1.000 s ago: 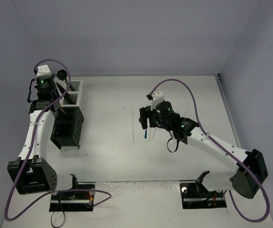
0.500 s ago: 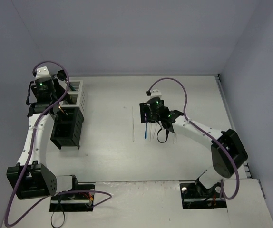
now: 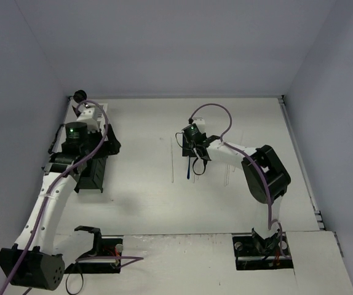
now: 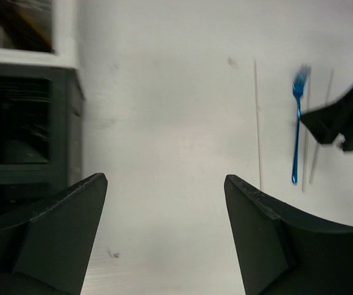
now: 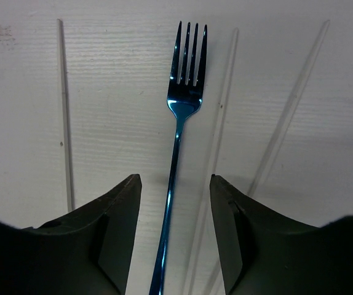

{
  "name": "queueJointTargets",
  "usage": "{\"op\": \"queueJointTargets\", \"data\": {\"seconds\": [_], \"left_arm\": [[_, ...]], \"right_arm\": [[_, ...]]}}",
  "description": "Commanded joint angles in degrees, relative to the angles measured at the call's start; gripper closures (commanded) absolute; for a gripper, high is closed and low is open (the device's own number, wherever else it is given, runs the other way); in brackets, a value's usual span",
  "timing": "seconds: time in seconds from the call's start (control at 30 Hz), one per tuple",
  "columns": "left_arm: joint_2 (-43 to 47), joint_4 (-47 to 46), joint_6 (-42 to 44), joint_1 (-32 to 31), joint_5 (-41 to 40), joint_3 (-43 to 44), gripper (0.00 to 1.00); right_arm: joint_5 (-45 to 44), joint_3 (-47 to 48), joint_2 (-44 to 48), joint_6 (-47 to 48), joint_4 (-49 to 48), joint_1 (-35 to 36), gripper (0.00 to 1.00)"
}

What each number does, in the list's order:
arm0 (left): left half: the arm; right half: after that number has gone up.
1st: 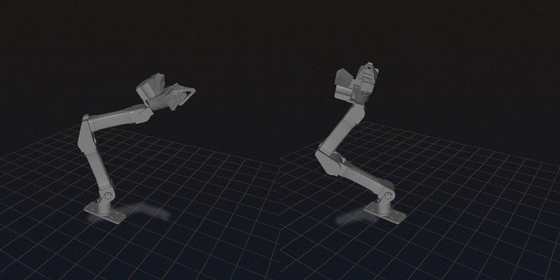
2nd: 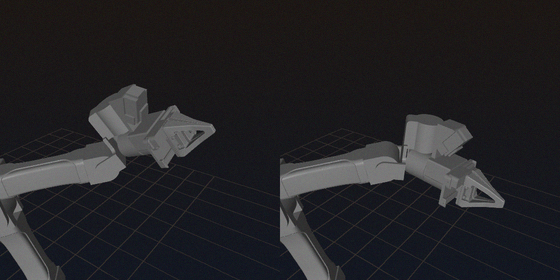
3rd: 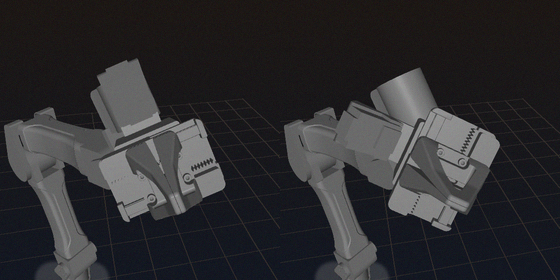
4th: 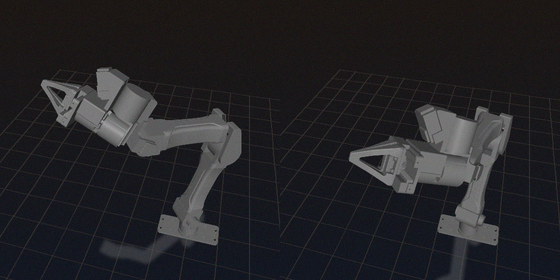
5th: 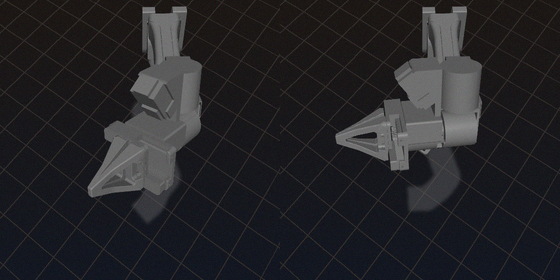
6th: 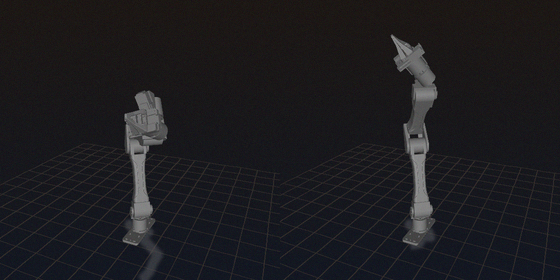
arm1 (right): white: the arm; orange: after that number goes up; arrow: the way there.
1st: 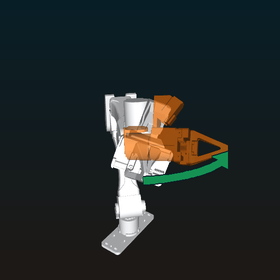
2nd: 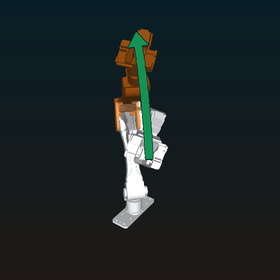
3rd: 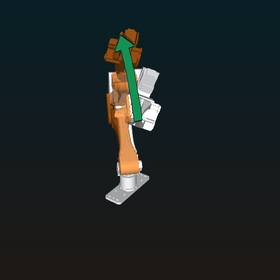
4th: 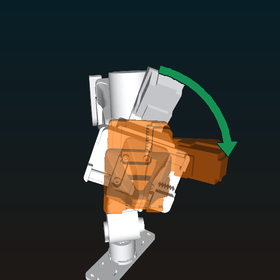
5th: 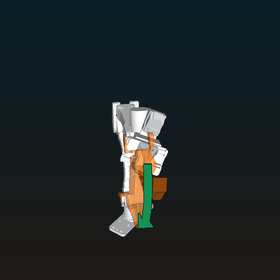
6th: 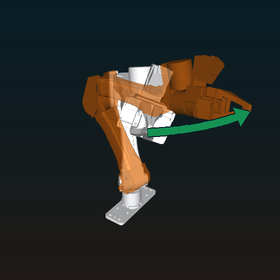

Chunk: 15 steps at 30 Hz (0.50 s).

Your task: Sort the eating utensils into containers

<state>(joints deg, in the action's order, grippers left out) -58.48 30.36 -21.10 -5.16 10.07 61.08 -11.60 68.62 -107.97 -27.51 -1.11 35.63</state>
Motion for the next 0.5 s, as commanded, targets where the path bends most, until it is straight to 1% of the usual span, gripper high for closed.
{"op": "queueJointTargets", "data": {"seconds": [0.0,0.17,0.4,0.47], "left_arm": [[-0.5,-1.8,-0.1,-4.6,2.6,-2.7,0.26],[1.1,-5.0,0.2,-5.6,2.7,-7.2,0.26],[1.7,-5.0,0.4,-5.6,2.9,-7.5,0.26],[2.1,-5.2,0.2,-5.6,3.1,-7.6,0.26]], "right_arm": [[-1.2,4.3,-1.5,-2.8,-0.6,-0.6,0.58],[-0.7,5.8,-3.6,-3.4,-0.6,-0.6,0.63],[-0.4,6.4,-6.6,-4.7,-0.4,-0.6,0.69],[-0.8,6.1,-7.3,-5.0,-0.3,-0.6,0.73]]}}
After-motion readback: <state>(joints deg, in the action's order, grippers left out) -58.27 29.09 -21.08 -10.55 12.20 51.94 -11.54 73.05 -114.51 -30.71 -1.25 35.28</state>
